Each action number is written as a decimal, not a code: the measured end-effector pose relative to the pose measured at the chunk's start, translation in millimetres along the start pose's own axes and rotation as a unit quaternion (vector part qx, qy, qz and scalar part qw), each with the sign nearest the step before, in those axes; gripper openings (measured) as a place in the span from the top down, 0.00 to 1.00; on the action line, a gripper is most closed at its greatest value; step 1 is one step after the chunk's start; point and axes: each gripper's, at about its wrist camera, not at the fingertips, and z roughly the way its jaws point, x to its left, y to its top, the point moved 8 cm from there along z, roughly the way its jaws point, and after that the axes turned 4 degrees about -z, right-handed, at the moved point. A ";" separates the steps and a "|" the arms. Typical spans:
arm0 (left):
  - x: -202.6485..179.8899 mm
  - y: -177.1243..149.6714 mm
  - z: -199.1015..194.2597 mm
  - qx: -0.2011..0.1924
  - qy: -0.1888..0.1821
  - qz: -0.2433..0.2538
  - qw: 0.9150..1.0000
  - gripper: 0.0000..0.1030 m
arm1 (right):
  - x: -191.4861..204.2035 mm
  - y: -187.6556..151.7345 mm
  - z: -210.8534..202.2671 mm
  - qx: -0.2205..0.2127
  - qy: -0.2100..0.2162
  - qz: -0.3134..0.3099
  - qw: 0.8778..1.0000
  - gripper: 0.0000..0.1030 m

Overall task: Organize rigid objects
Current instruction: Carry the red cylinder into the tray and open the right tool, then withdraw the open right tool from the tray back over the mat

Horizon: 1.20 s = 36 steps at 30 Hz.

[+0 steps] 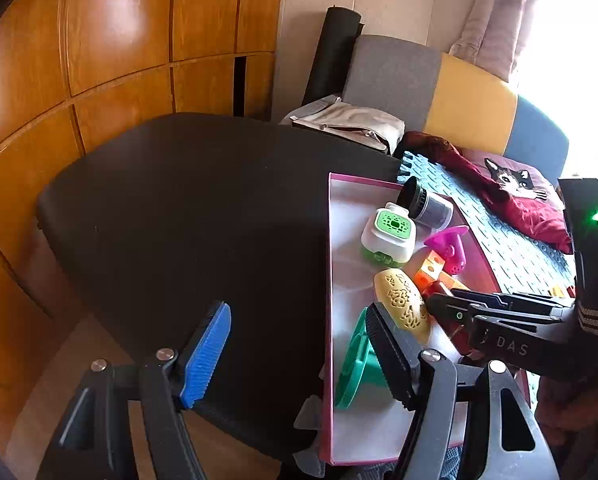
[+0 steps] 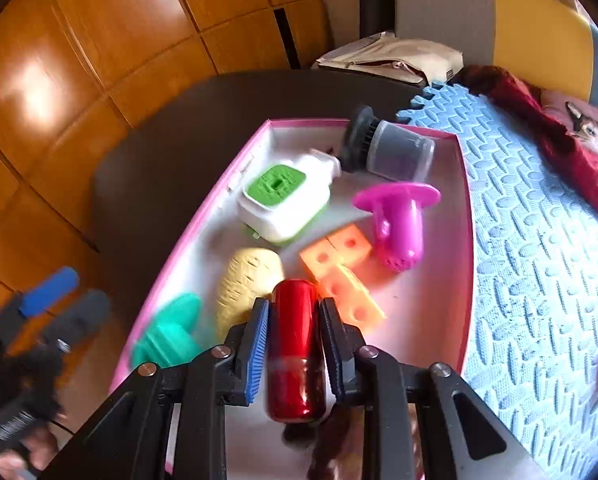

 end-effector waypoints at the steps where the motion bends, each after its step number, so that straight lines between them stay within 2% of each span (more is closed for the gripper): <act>1: 0.0 0.0 0.6 0.001 0.001 0.001 1.000 0.31 | -1.5 -0.3 0.5 0.002 0.004 0.006 1.000 0.75; 4: 0.3 -0.1 -0.6 0.001 0.003 0.001 1.000 0.31 | -4.8 1.9 -5.1 -0.005 0.013 0.021 1.000 0.73; 11: -3.9 4.9 -7.6 -0.010 0.007 0.010 1.000 0.29 | -5.0 11.0 -32.4 -0.061 0.014 0.030 0.998 0.69; 23: -20.0 6.5 -21.9 -0.025 0.004 0.036 0.999 0.28 | -36.8 -2.8 -93.5 -0.125 -0.068 0.015 0.990 0.63; 36: -41.4 -0.9 -24.5 -0.017 -0.008 0.059 0.998 0.27 | -103.9 -28.1 -130.4 -0.141 -0.133 0.053 0.980 0.63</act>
